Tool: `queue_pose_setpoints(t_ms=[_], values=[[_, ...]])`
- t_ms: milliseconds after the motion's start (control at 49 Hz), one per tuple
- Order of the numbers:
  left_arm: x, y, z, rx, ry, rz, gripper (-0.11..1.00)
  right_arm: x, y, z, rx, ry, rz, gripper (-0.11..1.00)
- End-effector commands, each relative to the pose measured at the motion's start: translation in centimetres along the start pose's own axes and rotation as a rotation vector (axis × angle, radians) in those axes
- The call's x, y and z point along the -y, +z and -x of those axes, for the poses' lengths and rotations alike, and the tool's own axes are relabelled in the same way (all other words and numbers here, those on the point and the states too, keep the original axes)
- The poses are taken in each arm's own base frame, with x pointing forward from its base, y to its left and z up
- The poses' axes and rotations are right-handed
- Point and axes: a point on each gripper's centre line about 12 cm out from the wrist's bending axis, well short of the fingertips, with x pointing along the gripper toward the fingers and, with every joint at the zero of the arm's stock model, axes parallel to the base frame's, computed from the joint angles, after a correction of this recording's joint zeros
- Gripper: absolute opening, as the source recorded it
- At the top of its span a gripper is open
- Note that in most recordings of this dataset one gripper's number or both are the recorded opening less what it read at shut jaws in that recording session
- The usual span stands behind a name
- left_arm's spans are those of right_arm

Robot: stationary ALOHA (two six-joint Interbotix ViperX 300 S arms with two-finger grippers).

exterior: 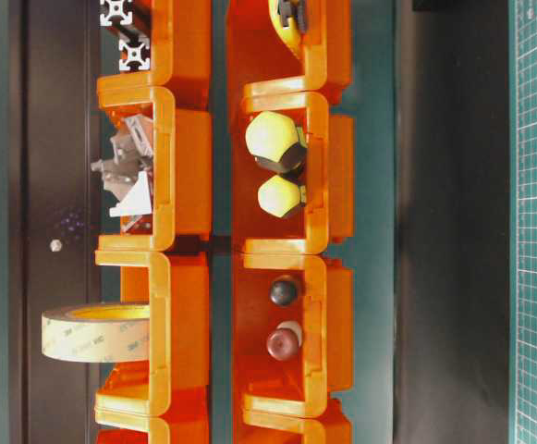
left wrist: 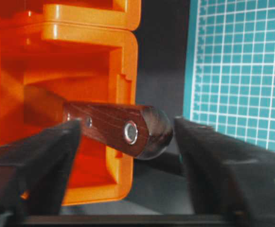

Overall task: Pick scraper from container rack with left arm.
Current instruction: 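Close the left gripper on the scraper's wooden handle and lift it, then pull the scraper out of the rack and swing it over the mat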

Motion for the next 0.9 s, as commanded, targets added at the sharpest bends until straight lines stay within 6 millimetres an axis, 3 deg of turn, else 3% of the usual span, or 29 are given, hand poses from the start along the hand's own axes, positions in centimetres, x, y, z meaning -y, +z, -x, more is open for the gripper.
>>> queue_pose_setpoints(t_ms=[0,102,306,653,877], values=[[-0.2,0.5,0.5,0.022,-0.004,0.011,0.64,-0.2,0.8,0.0,0.018,0.003,-0.005,0.01],[-0.1,0.8,0.8,0.03,-0.007,0.007,0.39,-0.2,0.9,0.0,0.02,0.003,-0.006,0.01],[0.3,2.6,3.1,0.092,-0.026,0.005,0.39,-0.2,0.9,0.1,0.024,0.005,-0.005,0.01],[-1.0,5.5,11.3,0.12,0.018,-0.012,0.21,-0.2,1.0,0.3,0.035,0.006,-0.005,0.01],[-1.0,7.8,16.1,0.183,-0.014,-0.153,0.21,-0.3,1.2,0.5,0.047,0.009,-0.005,0.01]])
